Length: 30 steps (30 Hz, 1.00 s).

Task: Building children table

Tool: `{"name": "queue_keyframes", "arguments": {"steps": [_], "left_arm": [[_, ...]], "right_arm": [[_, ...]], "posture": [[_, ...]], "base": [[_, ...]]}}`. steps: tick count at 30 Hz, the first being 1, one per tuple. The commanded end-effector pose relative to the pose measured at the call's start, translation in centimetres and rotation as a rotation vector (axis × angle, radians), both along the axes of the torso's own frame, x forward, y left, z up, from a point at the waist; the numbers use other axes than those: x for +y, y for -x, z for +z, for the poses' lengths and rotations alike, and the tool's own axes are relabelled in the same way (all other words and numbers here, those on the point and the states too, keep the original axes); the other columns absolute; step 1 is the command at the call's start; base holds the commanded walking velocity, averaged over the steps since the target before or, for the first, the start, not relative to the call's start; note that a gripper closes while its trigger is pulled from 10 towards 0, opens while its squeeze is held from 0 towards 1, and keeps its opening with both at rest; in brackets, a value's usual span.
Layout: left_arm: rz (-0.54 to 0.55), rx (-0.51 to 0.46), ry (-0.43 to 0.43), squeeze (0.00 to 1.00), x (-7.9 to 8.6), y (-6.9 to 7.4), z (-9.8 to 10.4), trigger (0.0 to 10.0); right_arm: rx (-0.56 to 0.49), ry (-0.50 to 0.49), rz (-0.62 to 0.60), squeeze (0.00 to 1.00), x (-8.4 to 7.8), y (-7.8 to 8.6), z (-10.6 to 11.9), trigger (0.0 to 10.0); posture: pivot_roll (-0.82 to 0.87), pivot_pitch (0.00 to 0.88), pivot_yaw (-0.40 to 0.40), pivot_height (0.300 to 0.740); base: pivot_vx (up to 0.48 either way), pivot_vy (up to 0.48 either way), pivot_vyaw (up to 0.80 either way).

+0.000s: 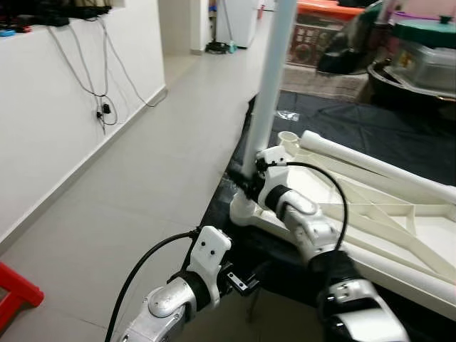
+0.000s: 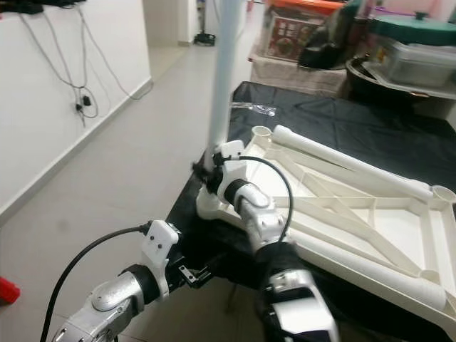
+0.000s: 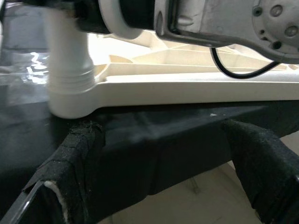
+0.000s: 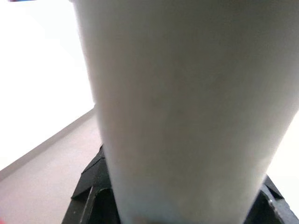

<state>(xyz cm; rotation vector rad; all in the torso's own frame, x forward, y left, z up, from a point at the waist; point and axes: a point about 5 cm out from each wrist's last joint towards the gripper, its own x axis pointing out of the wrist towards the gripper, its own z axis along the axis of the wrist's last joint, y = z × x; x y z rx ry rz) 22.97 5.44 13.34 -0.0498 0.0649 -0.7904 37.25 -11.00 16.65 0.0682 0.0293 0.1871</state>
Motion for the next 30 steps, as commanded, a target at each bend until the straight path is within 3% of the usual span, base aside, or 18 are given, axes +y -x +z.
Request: {"name": "queue_keyframes", "arguments": {"steps": [1, 2, 4, 7, 18, 19, 20, 25, 26, 30], "left_arm": [[-0.005, 0.011, 0.007, 0.0, -0.2, 0.1, -0.1, 10.0], [-0.005, 0.011, 0.007, 0.0, -0.2, 0.1, -0.1, 10.0], [-0.007, 0.01, 0.005, 0.0, -0.2, 0.1, -0.1, 10.0], [-0.008, 0.01, 0.004, 0.0, -0.2, 0.1, -0.2, 10.0], [-0.007, 0.008, 0.001, 0.0, -0.2, 0.0, -0.3, 10.0], [-0.008, 0.008, 0.0, 0.0, -0.1, 0.0, -0.3, 10.0], [-0.009, 0.008, -0.002, 0.0, -0.1, 0.0, -0.3, 10.0], [-0.01, 0.008, -0.004, 0.0, -0.1, -0.1, -0.3, 10.0], [-0.009, 0.008, -0.004, 0.0, -0.1, -0.1, -0.3, 10.0], [-0.008, 0.009, -0.004, 0.0, -0.1, -0.2, -0.3, 10.0]], "right_arm": [[0.002, -0.016, -0.386, 0.0, -3.2, 1.2, -0.5, 0.0], [0.002, -0.016, -0.386, 0.0, -3.2, 1.2, -0.5, 0.0], [-0.011, -0.077, -0.555, 0.0, -3.1, 2.6, -0.4, 0.0], [-0.021, -0.114, -0.647, 0.0, -2.5, 3.5, -0.3, 0.0], [-0.032, -0.154, -0.729, 0.0, -1.8, 4.1, -0.4, 0.0], [-0.044, -0.148, -0.692, 0.0, -1.6, 3.8, -0.3, 3.1], [-0.061, -0.132, -0.648, 1.0, -1.3, 3.8, -0.1, 10.0], [-0.111, -0.088, -0.59, 1.0, -1.1, 4.3, 0.2, 10.0], [-0.133, -0.071, -0.568, 0.0, -1.2, 4.8, 0.2, 10.0], [-0.17, -0.028, -0.538, 0.0, -1.5, 5.7, 0.1, 10.0]], "posture": [[0.17, 0.024, -0.101, 0.74], [0.17, 0.024, -0.101, 0.74], [0.17, 0.024, -0.101, 0.74], [0.17, 0.017, -0.102, 0.74], [0.17, 0.008, -0.101, 0.74], [0.17, 0.009, -0.098, 0.74], [0.17, 0.009, -0.098, 0.74], [0.17, 0.012, -0.095, 0.74], [0.17, 0.014, -0.096, 0.74], [0.16, 0.017, -0.095, 0.74]], "base": [[0.0, 0.0, 0.0], [0.0, 0.0, 0.0], [0.0, 0.0, 0.0], [0.0, 0.0, 0.0], [0.0, 0.0, 0.0], [0.0, 0.0, 0.0], [0.0, 0.0, 0.0], [0.0, 0.0, 0.0], [0.0, 0.0, 0.0], [0.0, 0.0, 0.0]]}}
